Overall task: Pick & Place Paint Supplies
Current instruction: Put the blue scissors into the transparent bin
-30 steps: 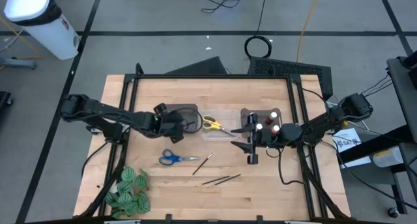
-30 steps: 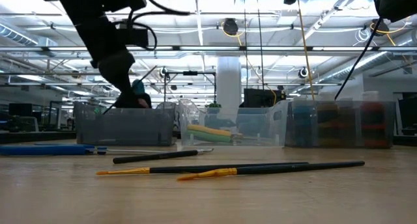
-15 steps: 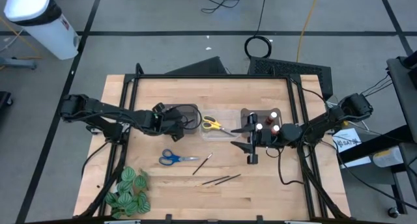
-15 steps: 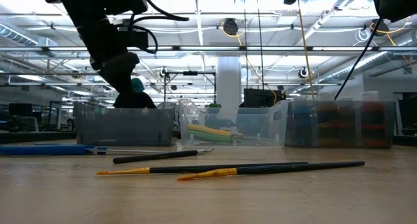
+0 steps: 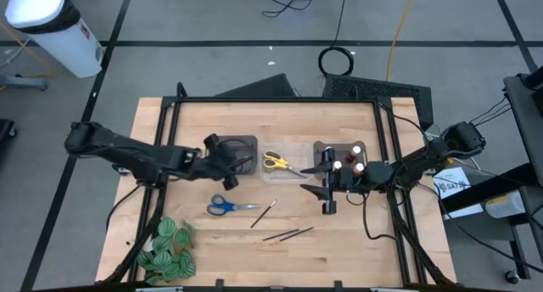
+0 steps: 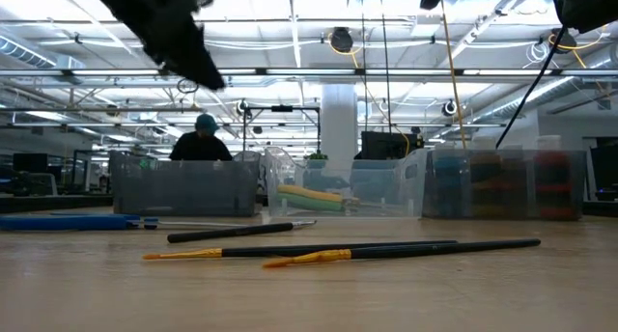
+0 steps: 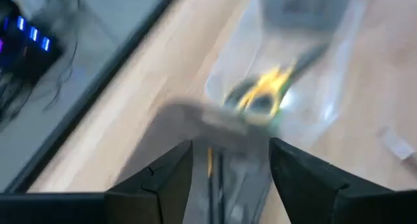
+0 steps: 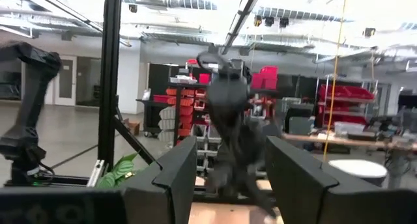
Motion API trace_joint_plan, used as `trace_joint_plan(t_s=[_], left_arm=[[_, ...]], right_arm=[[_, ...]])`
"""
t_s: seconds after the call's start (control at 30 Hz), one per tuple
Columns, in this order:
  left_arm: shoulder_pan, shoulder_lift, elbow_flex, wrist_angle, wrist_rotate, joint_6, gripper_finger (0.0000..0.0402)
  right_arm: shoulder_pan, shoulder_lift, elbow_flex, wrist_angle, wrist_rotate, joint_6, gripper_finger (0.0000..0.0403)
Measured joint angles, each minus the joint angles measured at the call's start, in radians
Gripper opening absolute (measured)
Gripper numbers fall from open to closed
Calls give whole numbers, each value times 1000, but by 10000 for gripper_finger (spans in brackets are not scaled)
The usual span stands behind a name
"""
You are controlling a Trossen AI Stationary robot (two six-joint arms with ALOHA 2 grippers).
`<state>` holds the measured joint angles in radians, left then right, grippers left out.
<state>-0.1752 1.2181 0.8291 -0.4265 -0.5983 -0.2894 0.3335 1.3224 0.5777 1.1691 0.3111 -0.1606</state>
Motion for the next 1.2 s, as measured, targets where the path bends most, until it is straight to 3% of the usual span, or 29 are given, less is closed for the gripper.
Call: trace_joint_plan(t_s=[0.2,0.33,0.5,0.67,0.83,1.0,1.2], left_arm=[[-91,-192,-107,175,4,73,214],[-134,-293,-183,295,10,110,214],[-142,-326,-228,297,114,65,214],[-142,-295,-266,287,326,-9,214],[-175,-220,-280,115,508,-181,214],[-241,-120,-279,-34,510,-310,214],[-287,32,-279,-40,463,-267,214]], right_arm=[[0,26,2,0,1,27,161],[0,97,73,-28,22,28,156],[-14,241,287,-346,30,74,149],[-49,408,496,-661,28,126,144],[-67,500,577,-740,25,125,146],[-77,506,578,-732,24,123,148],[-78,481,578,-720,24,122,149]])
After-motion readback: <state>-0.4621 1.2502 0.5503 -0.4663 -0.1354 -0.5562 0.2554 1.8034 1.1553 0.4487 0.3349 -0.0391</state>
